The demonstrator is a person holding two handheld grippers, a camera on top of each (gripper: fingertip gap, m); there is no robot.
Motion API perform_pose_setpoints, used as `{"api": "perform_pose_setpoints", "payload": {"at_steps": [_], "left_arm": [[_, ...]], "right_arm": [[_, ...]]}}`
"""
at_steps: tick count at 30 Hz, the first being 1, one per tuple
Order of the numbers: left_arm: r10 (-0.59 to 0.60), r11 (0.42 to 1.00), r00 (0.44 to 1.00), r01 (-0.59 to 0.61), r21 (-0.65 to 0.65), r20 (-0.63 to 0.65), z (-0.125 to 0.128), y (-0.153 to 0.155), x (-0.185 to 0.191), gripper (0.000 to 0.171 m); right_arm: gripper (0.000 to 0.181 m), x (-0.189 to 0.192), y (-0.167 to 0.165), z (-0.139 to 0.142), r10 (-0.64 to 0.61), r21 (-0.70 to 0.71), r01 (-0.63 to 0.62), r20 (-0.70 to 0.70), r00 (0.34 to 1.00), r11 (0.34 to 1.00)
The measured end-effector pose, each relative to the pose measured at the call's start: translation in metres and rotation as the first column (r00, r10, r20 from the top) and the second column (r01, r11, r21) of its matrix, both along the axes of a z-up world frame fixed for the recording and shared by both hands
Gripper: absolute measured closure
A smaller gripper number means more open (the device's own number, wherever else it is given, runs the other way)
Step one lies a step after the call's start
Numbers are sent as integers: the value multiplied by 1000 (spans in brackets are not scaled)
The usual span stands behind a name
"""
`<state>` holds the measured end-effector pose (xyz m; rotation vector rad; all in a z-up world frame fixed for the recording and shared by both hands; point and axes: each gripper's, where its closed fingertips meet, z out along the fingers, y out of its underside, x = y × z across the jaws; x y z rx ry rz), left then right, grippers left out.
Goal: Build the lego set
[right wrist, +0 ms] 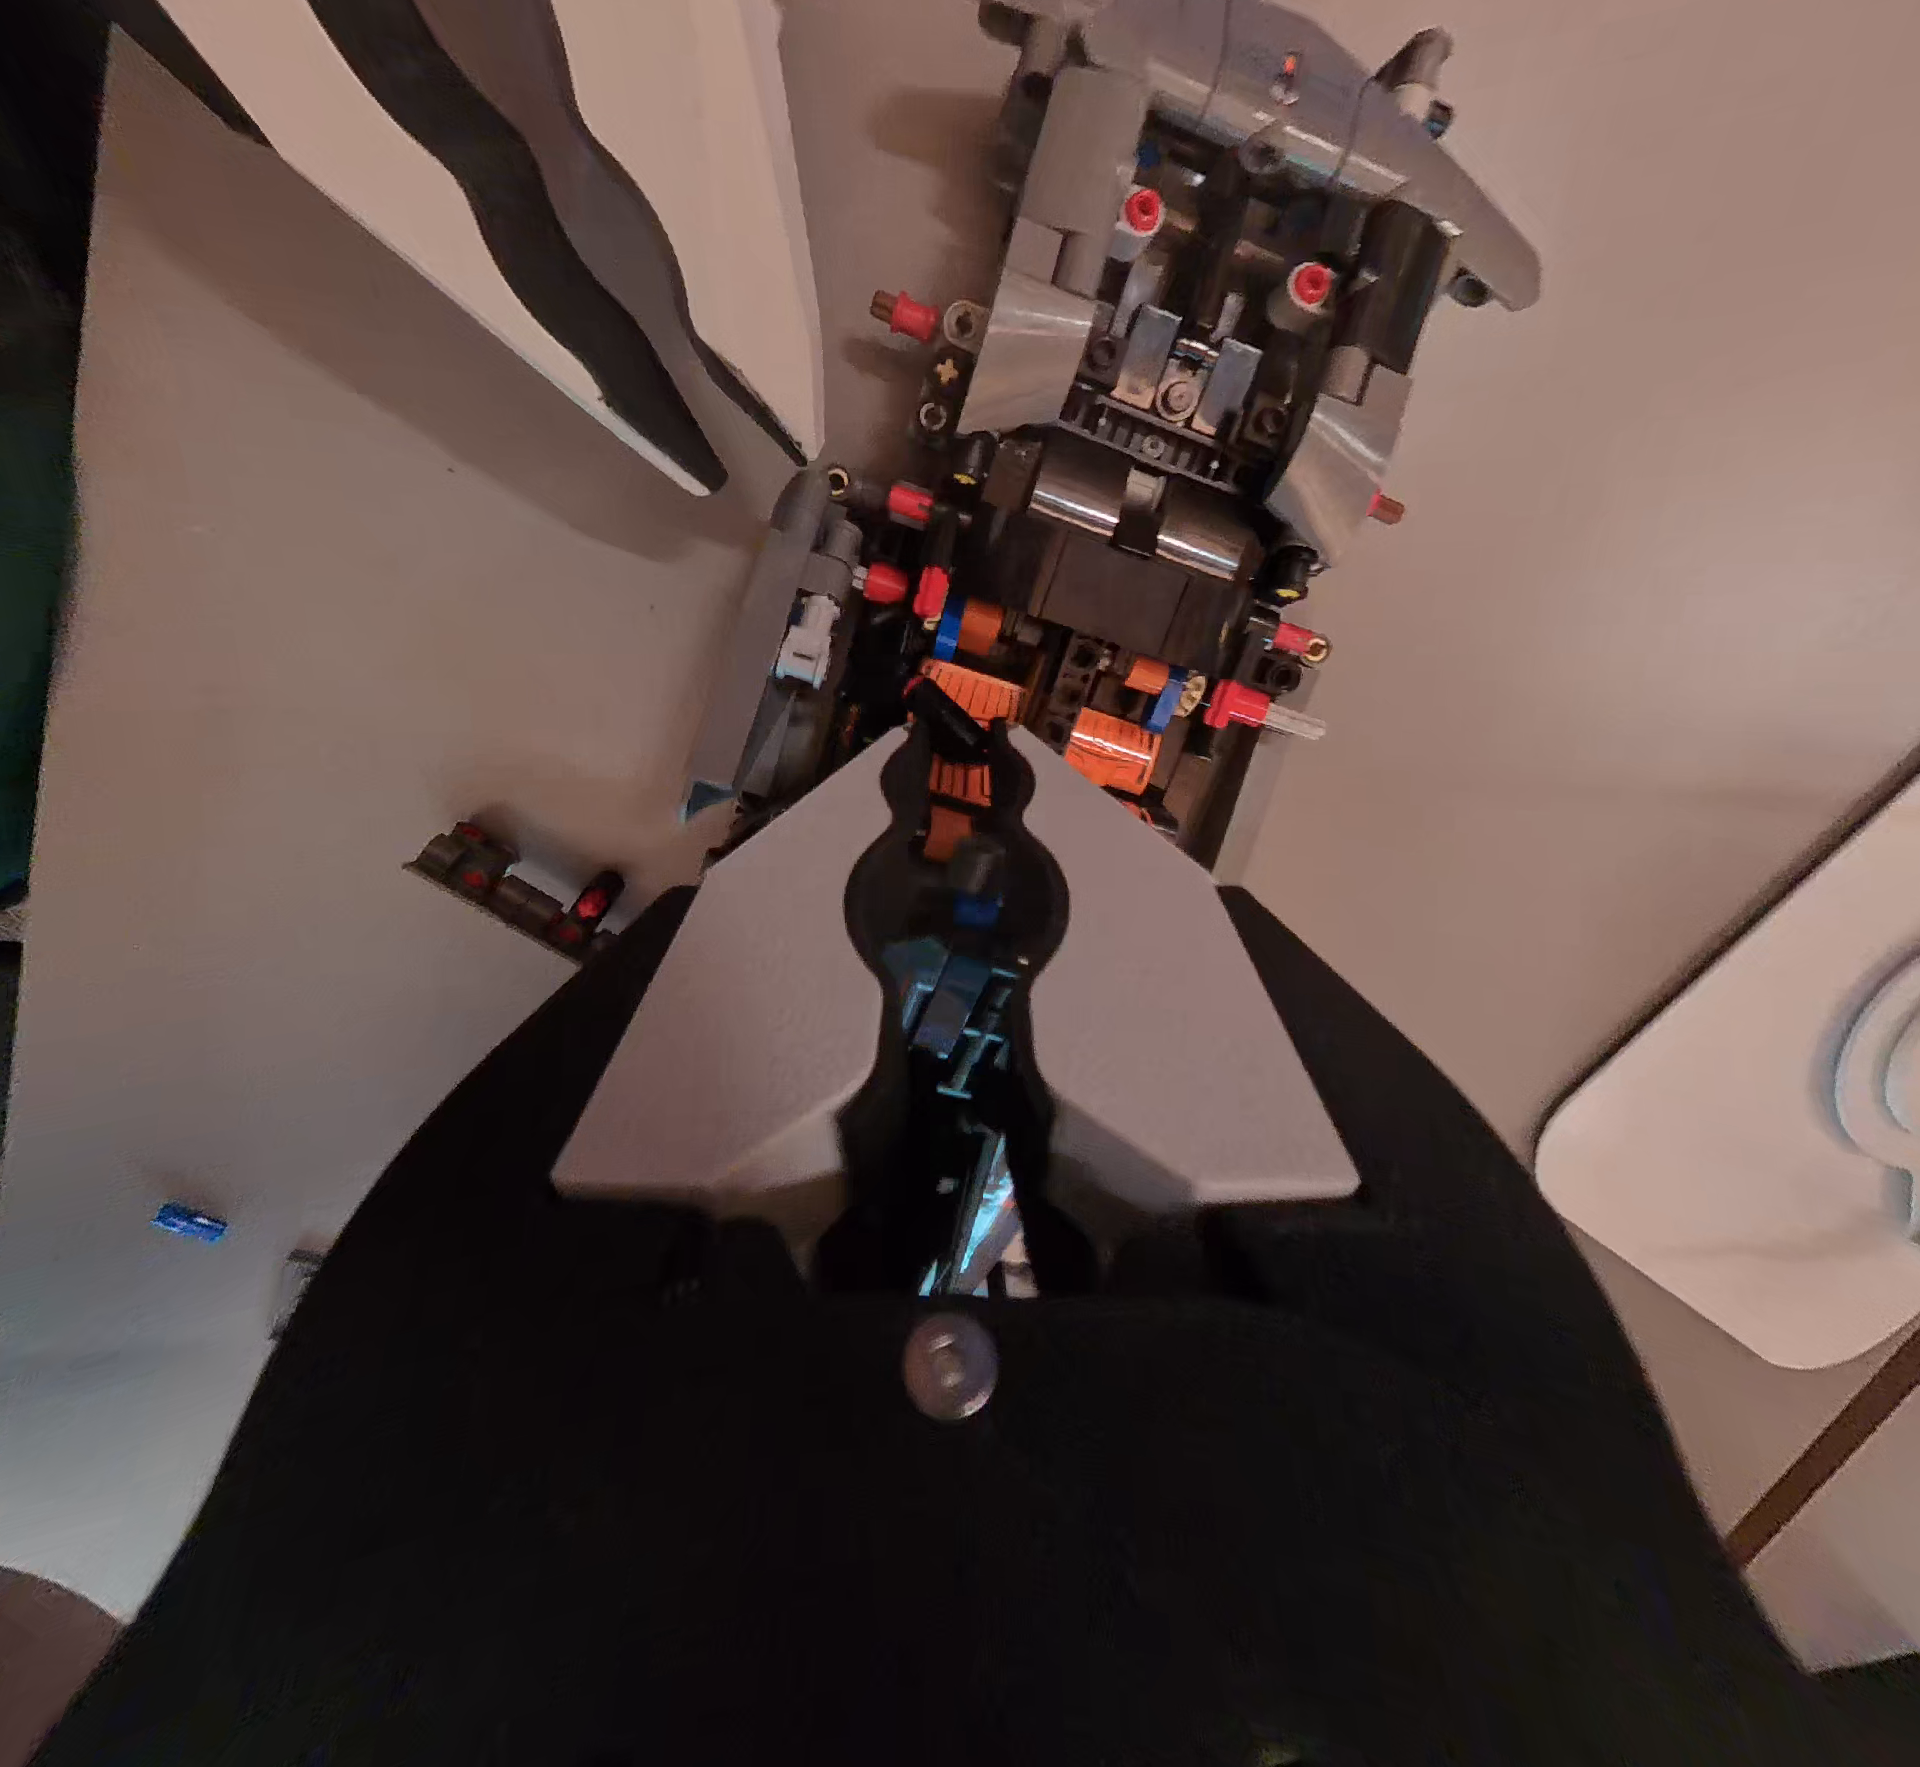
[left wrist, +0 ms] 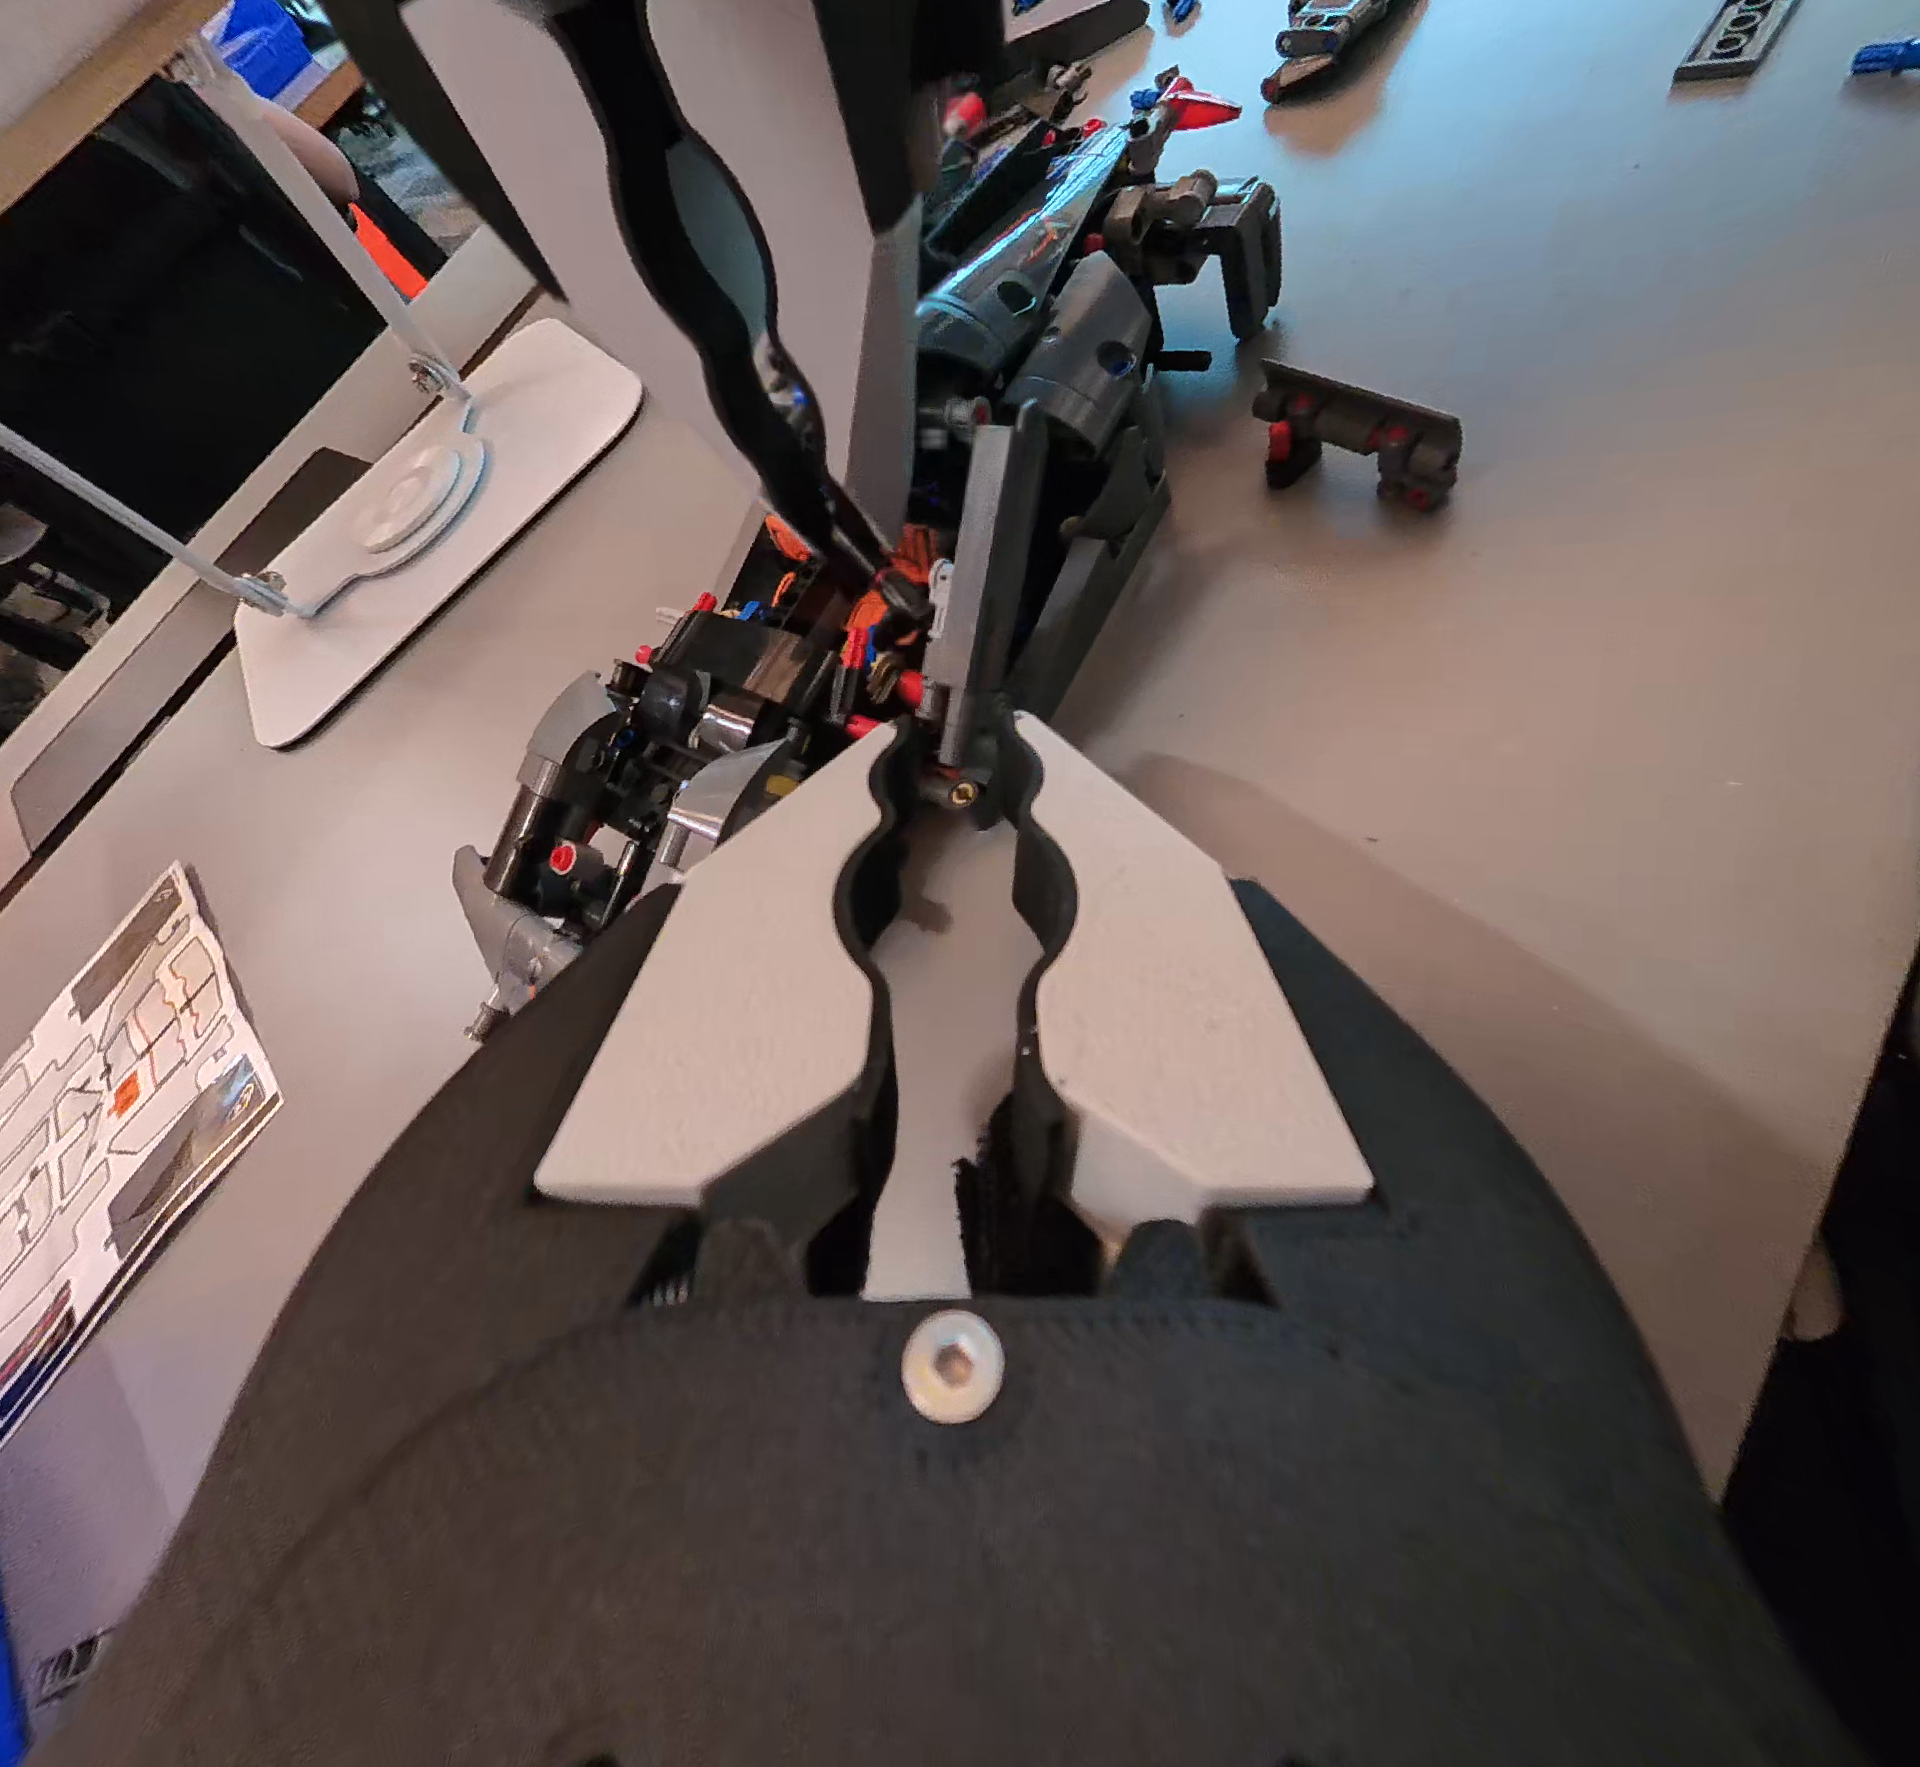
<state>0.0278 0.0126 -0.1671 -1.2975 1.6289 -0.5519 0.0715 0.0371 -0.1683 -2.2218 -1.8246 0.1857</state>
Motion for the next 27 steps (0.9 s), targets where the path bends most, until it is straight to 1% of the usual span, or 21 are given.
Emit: {"api": "perform_pose_setpoints", "payload": {"at_steps": [2,4,8,10,12,15,17,19,21,23,25,27], "left_arm": [[5,1000,1000,-5,-4,-4,-1,1,0,157],[8,1000,1000,-8,-3,-5,-1,1,-1,156],[18,1000,1000,-18,-7,-1,0,3,-2,152],[26,999,1000,-26,-20,0,1,4,-2,148],[32,999,999,-31,-33,21,8,3,0,145],[35,997,995,-29,-68,94,29,3,5,139],[34,998,990,-26,-59,133,46,5,11,134],[19,996,986,-4,-86,168,60,3,18,133],[-16,992,979,41,-118,203,72,-6,26,131],[-55,985,975,89,-148,218,77,-17,33,134],[-75,979,974,112,-170,213,75,-26,36,139],[-92,974,973,131,-182,211,72,-35,36,150]], "right_arm": [[173,-1,-4,7,5,-2,-5,-16,1000,1000],[173,1,-3,13,-6,36,7,-20,1000,999],[174,10,9,28,-79,160,84,-38,996,983],[173,14,8,41,-138,173,158,-124,983,972],[173,14,5,57,-210,138,257,-287,935,957],[173,6,-10,77,-281,-2,332,-538,795,943],[173,4,-19,84,-331,-102,352,-642,691,931],[172,-1,-30,89,-347,-168,331,-709,614,929],[172,-3,-36,87,-367,-204,329,-729,577,922],[172,-8,-44,88,-344,-198,305,-755,558,931],[172,-10,-49,85,-344,-191,313,-752,563,930],[172,-15,-57,84,-327,-178,303,-755,568,936]]}}
